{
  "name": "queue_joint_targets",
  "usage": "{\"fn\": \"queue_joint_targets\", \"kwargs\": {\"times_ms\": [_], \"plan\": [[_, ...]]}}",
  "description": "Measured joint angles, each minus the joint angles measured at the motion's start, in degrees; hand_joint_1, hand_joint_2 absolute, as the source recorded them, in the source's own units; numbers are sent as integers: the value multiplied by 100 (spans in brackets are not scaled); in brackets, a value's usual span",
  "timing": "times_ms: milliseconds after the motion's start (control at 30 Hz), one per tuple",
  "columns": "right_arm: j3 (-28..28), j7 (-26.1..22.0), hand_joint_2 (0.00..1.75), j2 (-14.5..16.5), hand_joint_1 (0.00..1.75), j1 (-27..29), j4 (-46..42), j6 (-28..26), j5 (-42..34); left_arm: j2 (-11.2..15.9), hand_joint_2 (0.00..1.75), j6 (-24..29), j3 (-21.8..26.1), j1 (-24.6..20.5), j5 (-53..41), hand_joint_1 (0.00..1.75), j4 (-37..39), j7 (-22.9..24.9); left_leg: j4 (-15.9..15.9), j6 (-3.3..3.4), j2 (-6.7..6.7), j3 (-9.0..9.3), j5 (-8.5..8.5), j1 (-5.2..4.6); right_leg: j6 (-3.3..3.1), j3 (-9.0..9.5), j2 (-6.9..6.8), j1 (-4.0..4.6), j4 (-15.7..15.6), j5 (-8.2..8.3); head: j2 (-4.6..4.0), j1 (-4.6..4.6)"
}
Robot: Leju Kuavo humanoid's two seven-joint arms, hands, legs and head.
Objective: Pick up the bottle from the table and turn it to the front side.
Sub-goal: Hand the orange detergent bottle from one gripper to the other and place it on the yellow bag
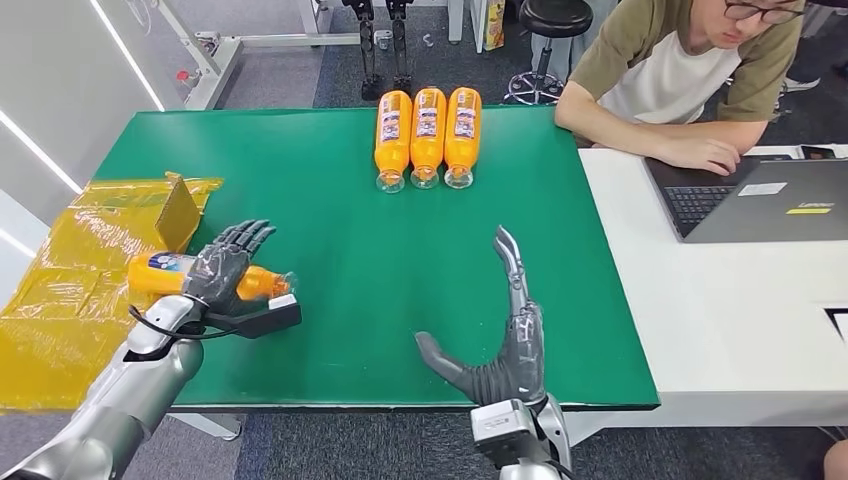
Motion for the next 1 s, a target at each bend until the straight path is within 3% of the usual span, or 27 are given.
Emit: {"fn": "queue_joint_targets", "kwargs": {"times_ms": [133, 233, 433, 533, 700, 833, 1000], "plan": [[0, 16, 175, 0, 0, 92, -56, -25, 62, -42, 175, 277, 224, 22, 303, 0, -159, -213, 0, 0, 0, 0, 0, 0, 0, 0, 1, 0, -1, 0, 0, -1], [-6, 54, 175, 0, 0, 177, -97, -57, 97, -113, 175, 791, 464, 117, 855, 0, -436, -596, 0, 0, 0, 0, 0, 0, 0, 0, 1, 0, -1, 0, 0, 1], [-32, 71, 175, -4, 0, 333, -106, -191, 150, -349, 175, 1612, 1012, 639, 2593, 0, -1917, -1437, 0, 1, 1, 0, -3, -2, 1, 1, 2, -2, -3, -1, 0, -1], [-58, 48, 175, -4, 0, 389, -83, -263, 146, -591, 175, 1644, 1221, 1158, 3935, 0, -3100, -1849, 0, 2, 1, -1, -6, -2, 2, 1, 2, -2, -6, -2, 0, -1], [-67, -11, 175, -4, 0, 442, -21, -292, 97, -1054, 175, 1485, 1244, 2029, 5753, 0, -4879, -1960, 0, 8, 2, -3, -14, -2, 7, 1, 1, -2, -11, -6, 0, 0], [-68, -16, 175, -4, 0, 447, 4, -291, 47, -1389, 175, 1415, 1114, 2539, 6086, 0, -5695, -1964, 0, 15, 0, -4, -18, -2, 11, 4, -3, -2, -12, -8, 0, -1], [-68, -15, 175, -4, 0, 450, 9, -291, 49, -1604, 175, 1400, 986, 2815, 6138, 0, -6185, -1964, 0, 15, 0, -2, -17, -2, 11, 6, -4, -2, -11, -8, 0, 0]]}}
